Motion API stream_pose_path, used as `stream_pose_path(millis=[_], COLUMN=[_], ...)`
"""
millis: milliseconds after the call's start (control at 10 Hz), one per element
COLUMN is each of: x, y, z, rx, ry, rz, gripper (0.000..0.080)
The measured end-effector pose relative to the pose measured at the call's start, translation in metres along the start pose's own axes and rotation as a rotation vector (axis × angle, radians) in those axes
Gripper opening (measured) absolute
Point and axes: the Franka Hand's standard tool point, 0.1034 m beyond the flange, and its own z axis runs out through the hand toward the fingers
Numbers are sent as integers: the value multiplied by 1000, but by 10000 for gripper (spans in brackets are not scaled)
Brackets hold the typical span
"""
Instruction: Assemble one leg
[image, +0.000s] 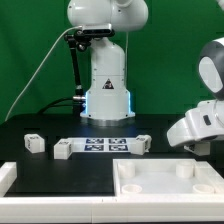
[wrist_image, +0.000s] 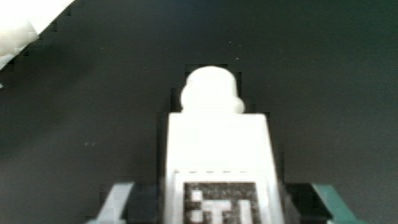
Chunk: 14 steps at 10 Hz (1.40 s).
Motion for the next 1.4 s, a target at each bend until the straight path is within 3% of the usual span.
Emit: stream_pose_path(millis=[300,400,600,800,900,1000,1300,1400], x=[-1,-11,-37,-62,-66,-63,-50,-39], y=[1,4,16,37,42,41,49,59], z=[-1,-8,-35,-71,-79,-78,-85,-90], rx=[1,20,30,42,44,43,22,25], ry=[-3,-22,-16,21,47,58,354,450], rz=[-7,-38,-53,-76,-73,-74,-54,-119], gripper=[287,287,287,288,288,288,288,288])
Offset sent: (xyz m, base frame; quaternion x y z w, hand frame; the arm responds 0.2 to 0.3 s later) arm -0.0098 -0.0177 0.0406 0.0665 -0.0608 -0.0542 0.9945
